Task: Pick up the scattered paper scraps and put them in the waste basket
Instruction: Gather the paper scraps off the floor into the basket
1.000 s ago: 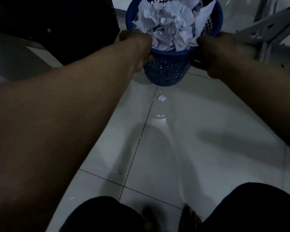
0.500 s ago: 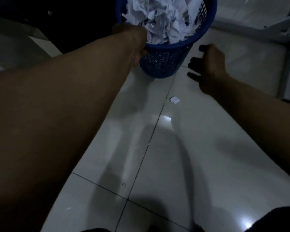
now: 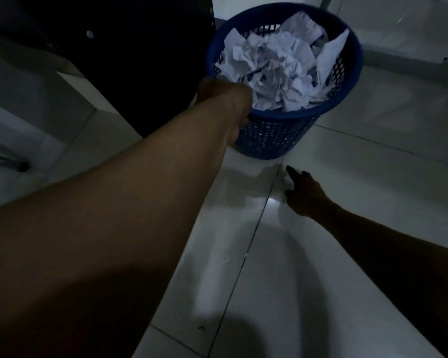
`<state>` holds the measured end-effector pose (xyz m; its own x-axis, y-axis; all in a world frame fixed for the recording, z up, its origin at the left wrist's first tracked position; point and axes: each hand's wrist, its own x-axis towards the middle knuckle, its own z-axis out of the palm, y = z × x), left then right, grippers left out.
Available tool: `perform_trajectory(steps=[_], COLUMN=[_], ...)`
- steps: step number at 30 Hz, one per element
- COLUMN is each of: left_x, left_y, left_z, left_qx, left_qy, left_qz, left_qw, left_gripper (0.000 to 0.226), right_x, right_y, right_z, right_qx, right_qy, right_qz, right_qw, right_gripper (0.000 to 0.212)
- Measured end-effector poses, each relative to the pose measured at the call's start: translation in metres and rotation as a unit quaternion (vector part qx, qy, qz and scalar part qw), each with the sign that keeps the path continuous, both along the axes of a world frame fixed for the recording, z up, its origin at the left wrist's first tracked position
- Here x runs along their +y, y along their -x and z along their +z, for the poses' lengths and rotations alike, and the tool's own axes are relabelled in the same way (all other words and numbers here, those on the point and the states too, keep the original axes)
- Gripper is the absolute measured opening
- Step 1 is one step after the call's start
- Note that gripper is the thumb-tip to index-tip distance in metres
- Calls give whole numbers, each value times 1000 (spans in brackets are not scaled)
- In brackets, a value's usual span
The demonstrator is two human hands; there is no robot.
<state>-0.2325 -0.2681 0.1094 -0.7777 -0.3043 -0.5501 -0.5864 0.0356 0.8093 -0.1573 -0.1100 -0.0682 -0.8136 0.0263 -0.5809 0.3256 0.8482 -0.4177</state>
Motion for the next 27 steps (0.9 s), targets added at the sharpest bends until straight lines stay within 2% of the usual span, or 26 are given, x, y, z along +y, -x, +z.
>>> perform_trajectory(steps=[3,7,10,12,16,19,22,24,25,27], left_x=[3,5,6,6,6,7,10,13,14,16], left_y=[-3,-8,-11,-14,-20,-27,-38,-47,-51,-56], left_z=[-3,1,2,2,2,8,17,26,29,34], left_qx=[1,-4,-2,-2,-16,-27,-29,-44,-48,-54], left_qy=[0,5,19,27,47,56,49,43,37,28], left_qz=[-8,-4,-5,-2,8,16,37,38,37,41], left_qw=[1000,1000,1000,1000,999,998,998,997,997,997], left_gripper=[35,31,26,25,33,28,35,44,46,52], right_x=[-6,-7,-3,5,18,20,25,29,30,30], right_y=[2,6,0,-11,-35,-44,-42,-41,-41,-40], right_z=[-11,-21,-20,-17,-1,23,53,80,93,123], right_qx=[-19,79,114,115,45,49,80,91,92,105], right_qy=[-27,-101,-149,-148,-91,-39,9,76,140,268], right_qz=[54,170,183,168,63,-32,-151,-250,-311,-423], right_qw=[998,977,965,968,993,998,985,961,936,859], right_gripper=[71,45,38,40,26,21,22,20,17,7])
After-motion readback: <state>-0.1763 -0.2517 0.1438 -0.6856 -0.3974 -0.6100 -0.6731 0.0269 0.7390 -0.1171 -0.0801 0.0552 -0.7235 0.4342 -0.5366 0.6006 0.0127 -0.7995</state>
